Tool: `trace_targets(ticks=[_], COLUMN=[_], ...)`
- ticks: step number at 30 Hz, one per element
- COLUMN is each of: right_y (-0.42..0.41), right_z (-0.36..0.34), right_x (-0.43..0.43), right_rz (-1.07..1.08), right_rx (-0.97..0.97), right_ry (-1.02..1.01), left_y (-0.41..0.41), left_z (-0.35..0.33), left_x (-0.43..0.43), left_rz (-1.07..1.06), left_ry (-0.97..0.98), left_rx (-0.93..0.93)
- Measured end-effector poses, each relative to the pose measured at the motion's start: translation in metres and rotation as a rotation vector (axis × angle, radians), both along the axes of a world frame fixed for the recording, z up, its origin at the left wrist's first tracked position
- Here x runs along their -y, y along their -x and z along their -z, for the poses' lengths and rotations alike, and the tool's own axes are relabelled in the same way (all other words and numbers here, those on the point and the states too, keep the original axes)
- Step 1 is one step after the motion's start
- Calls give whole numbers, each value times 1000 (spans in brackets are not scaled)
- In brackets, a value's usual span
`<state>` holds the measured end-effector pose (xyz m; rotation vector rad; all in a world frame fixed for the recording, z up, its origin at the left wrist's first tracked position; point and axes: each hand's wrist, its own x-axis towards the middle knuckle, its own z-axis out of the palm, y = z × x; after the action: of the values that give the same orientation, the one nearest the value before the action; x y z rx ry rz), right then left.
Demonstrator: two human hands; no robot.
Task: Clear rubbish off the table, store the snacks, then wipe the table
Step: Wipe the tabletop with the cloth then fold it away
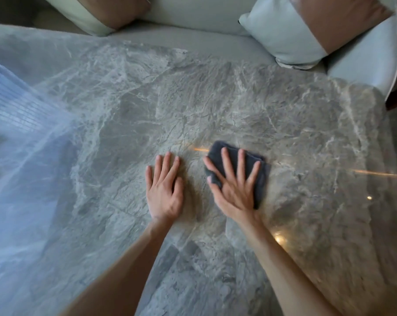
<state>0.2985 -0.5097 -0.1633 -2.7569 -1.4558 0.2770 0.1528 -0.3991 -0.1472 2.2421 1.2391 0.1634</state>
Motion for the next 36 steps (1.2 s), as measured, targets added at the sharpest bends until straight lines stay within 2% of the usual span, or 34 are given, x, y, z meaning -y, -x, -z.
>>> trace_targets(ticks=[3, 5, 8, 11, 14, 19, 24, 28, 30, 31, 33, 34, 35, 36], right_y=[53, 96, 169, 231, 270, 318, 384, 458, 494, 505, 512, 509, 504, 498], right_z=[-6, -11, -16, -20, -24, -19, -15, -37, -56, -72, -106, -122, -136, -147], right_x=[3, 2, -3, -19, -56, -124, -192, -246, -274, -285, -300, -305, -310, -313], right_rz=[-121, -146, -106, 40, 259, 360, 97, -154, -182, -83, 263, 436, 568, 648], right_rx=[-69, -147, -285, -355, -361, -317, -350, -515, -849, -1168, -1886, -2110, -2209, -2215], right_ry=[-61, -88, -84, -72, -124, -201, -152, -67, 8, 45, -49, -74, -63, -65], left_y=[5, 18, 53, 95, 142, 224, 311, 390, 432, 451, 484, 496, 502, 503], left_z=[-28, -50, -80, -102, -111, -88, -65, -81, -98, -108, -130, -141, -152, -162], left_x=[-9, -14, -16, -23, -40, -82, -126, -165, -191, -204, -229, -242, -254, -266], left_rz=[-141, -295, -424, -489, -534, -605, -688, -759, -793, -817, -825, -793, -746, -708], left_ry=[387, 520, 464, 380, 284, 231, 259, 247, 274, 288, 300, 323, 377, 471], left_rx=[302, 497, 595, 657, 643, 342, 314, 411, 461, 489, 504, 465, 417, 396])
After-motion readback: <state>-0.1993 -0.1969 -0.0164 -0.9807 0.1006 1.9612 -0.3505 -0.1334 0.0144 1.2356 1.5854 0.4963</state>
